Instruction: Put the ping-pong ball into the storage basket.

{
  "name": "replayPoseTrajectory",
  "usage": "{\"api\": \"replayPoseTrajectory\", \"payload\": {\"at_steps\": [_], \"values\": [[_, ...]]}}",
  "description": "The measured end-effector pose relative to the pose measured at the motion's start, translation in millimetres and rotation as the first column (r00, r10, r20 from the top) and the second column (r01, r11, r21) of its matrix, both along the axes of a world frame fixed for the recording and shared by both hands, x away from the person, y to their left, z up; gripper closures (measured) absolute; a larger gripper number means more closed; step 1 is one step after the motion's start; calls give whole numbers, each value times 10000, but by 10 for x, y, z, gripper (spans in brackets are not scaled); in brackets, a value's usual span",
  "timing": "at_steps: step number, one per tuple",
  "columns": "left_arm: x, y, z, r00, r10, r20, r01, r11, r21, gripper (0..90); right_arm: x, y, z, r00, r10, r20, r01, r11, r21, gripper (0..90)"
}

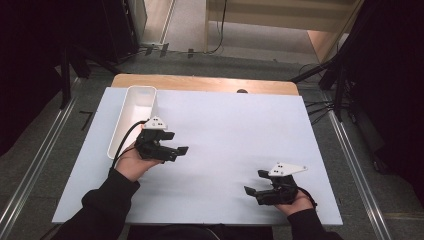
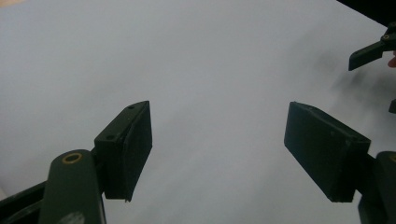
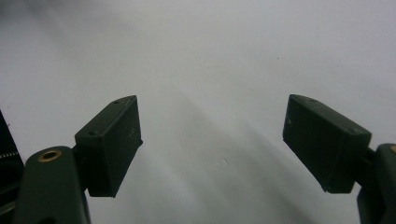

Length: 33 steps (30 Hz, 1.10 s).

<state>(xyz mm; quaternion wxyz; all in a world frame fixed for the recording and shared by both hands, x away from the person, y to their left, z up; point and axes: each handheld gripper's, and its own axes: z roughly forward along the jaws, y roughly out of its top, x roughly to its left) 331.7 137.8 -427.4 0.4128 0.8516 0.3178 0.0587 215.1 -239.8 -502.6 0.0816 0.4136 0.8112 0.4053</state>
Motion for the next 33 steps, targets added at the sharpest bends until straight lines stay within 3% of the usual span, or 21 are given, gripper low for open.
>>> {"api": "replayPoseTrajectory", "payload": {"at_steps": [6, 15, 25, 33], "values": [[-42, -12, -34, 9999, -103, 17, 103, 9999, -6, 241, -1, -1, 0, 10000, -25, 30, 25, 10000, -7, 180], [-115, 16, -85, 9994, -50, 354, 53, 9999, -103, 238, -5, -11, 1, 10000, -40, 89, 40, 10000, 9, 180], [-247, 42, -145, 9960, -422, 788, 412, 9990, 144, 238, -3, -7, -2, 9999, 3, 102, -3, 10000, -30, 180], [-343, 80, -159, 9932, -652, 965, 650, 9979, 61, 241, -10, -8, 3, 10000, -38, 92, 38, 10000, -40, 179]]}}
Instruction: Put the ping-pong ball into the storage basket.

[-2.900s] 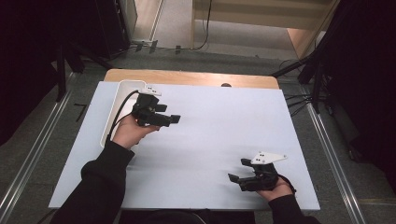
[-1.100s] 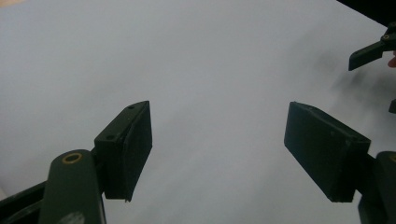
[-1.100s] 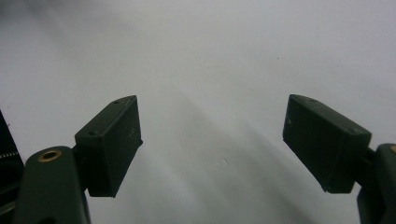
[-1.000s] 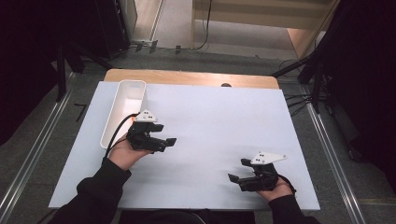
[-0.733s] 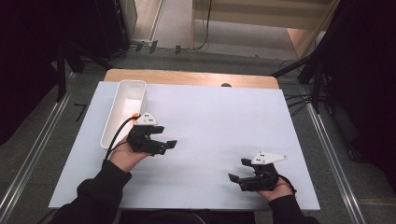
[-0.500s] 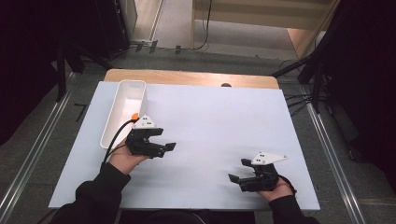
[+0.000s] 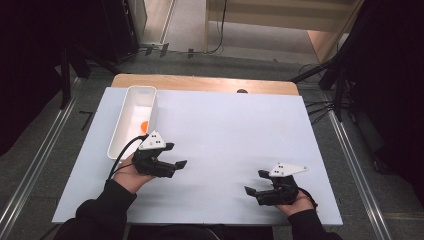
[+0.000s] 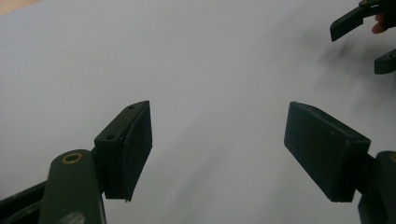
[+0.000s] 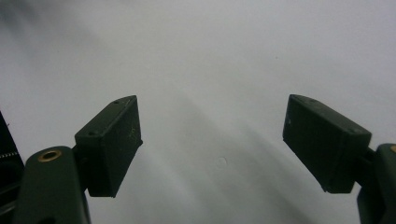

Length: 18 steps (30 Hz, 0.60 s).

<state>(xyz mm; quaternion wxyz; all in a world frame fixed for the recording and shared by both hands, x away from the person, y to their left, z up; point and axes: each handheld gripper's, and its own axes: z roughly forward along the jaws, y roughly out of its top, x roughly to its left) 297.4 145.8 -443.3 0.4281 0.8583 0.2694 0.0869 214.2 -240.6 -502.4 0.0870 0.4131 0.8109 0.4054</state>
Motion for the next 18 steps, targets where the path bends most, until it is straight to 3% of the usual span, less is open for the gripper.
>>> {"api": "replayPoseTrajectory", "payload": {"at_steps": [12, 18], "values": [[-125, 55, -25, 9995, -180, -254, 174, 9996, -204, 241, 1, 5, -7, 10000, 21, -17, -21, 10000, 31, 180], [-162, 85, -90, 9985, -243, -482, 241, 9997, -48, 241, -6, 15, 7, 9999, 108, 86, -110, 9998, 137, 180]]}}
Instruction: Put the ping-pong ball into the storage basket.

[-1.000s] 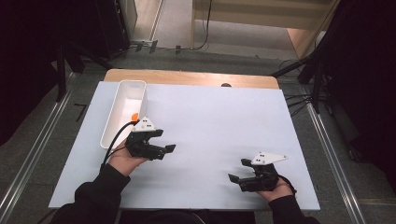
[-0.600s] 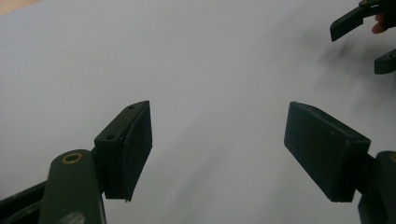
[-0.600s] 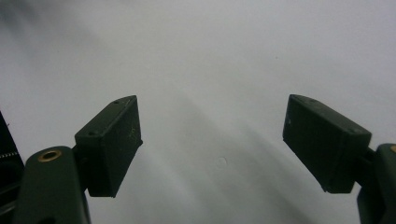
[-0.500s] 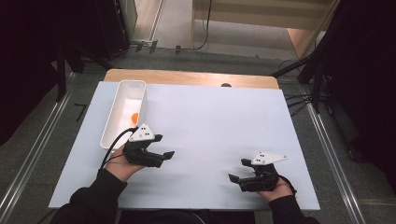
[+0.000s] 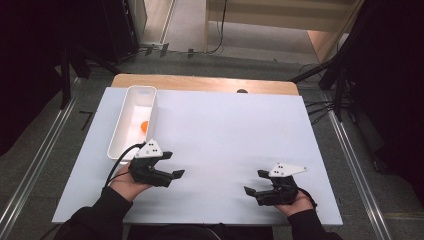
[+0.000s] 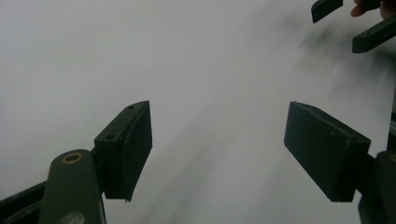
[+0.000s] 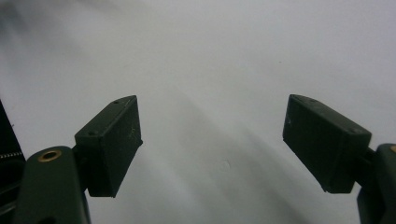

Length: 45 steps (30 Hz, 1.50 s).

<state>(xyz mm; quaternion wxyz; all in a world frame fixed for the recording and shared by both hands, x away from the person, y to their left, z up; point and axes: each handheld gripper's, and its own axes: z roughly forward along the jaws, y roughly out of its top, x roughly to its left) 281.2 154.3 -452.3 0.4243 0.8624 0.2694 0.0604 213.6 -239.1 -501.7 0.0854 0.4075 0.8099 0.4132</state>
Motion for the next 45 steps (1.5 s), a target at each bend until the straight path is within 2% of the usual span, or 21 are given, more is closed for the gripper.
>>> {"api": "replayPoseTrajectory", "payload": {"at_steps": [4, 7, 11, 17, 21, 26, 30, 45], "values": [[-14, 32, -37, 9999, -96, -114, 97, 9999, 97, 241, -1, 8, 2, 9999, 113, 87, -113, 9999, -70, 180], [-29, 69, -56, 9991, -359, -242, 357, 9993, -65, 240, 1, 4, 1, 9999, 97, 74, -97, 9999, -43, 180], [-46, 112, -84, 9990, -380, -220, 387, 9987, 336, 241, -7, 4, 11, 9998, 131, 151, -131, 9999, -3, 180], [-69, 156, -158, 9974, -568, -443, 604, 9944, 864, 241, -13, 16, 15, 9998, 140, 164, -139, 9999, -82, 180], [-78, 183, -204, 9963, -684, -529, 738, 9914, 1083, 240, -12, 17, 13, 9997, 172, 194, -170, 9998, -97, 180], [-90, 196, -231, 9953, -848, -459, 892, 9905, 1045, 241, -16, 24, 15, 9997, 182, 176, -181, 9998, -105, 180], [-90, 207, -247, 9947, -947, -388, 988, 9877, 1213, 241, -15, 16, 15, 9998, 118, 147, -117, 9999, -76, 180], [-103, 246, -254, 9933, -1079, -404, 1119, 9871, 1147, 241, -7, 21, 1, 9998, 178, 114, -177, 9998, -92, 180]]}}
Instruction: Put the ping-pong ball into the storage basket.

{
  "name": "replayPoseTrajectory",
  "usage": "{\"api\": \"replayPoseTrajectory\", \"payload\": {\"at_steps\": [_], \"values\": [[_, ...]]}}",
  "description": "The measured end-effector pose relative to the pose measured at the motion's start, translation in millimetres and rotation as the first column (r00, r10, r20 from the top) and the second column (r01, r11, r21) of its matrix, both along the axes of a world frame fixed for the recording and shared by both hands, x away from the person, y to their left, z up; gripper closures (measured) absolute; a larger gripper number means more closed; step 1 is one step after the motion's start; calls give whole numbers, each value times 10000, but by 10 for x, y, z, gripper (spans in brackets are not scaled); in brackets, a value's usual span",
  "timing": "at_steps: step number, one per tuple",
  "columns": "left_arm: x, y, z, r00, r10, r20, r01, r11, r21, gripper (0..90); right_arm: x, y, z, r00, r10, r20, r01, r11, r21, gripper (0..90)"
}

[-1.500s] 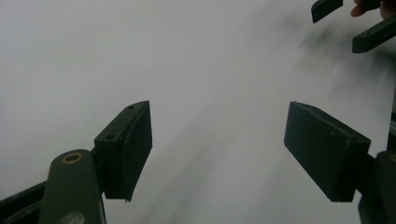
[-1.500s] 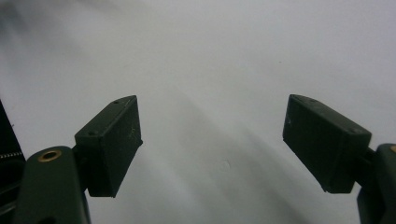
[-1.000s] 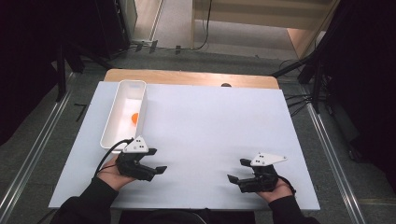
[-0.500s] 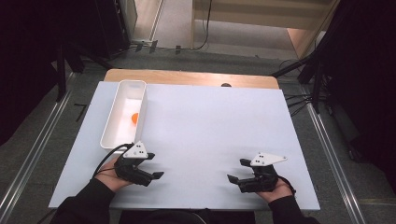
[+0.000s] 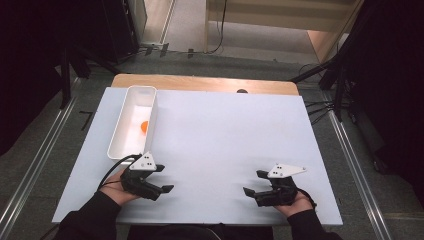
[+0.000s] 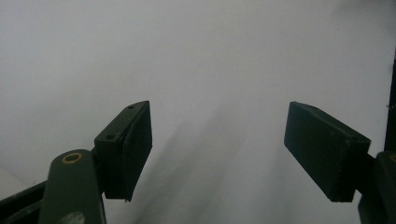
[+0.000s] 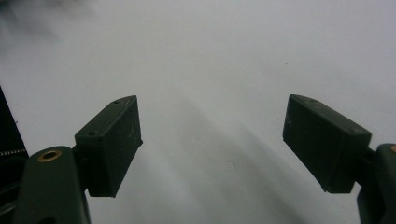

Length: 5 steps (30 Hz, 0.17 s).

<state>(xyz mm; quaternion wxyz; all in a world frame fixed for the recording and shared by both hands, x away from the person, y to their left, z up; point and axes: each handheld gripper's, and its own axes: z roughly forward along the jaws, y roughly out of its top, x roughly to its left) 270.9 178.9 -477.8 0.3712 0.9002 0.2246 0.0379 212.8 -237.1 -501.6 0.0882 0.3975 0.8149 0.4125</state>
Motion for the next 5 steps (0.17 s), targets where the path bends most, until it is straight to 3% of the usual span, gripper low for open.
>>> {"api": "replayPoseTrajectory", "payload": {"at_steps": [5], "values": [[7, -16, -24, 9999, -9, -128, 12, 9998, 198, 241, 3, -5, -2, 10000, 16, -25, -17, 10000, -36, 180]]}}
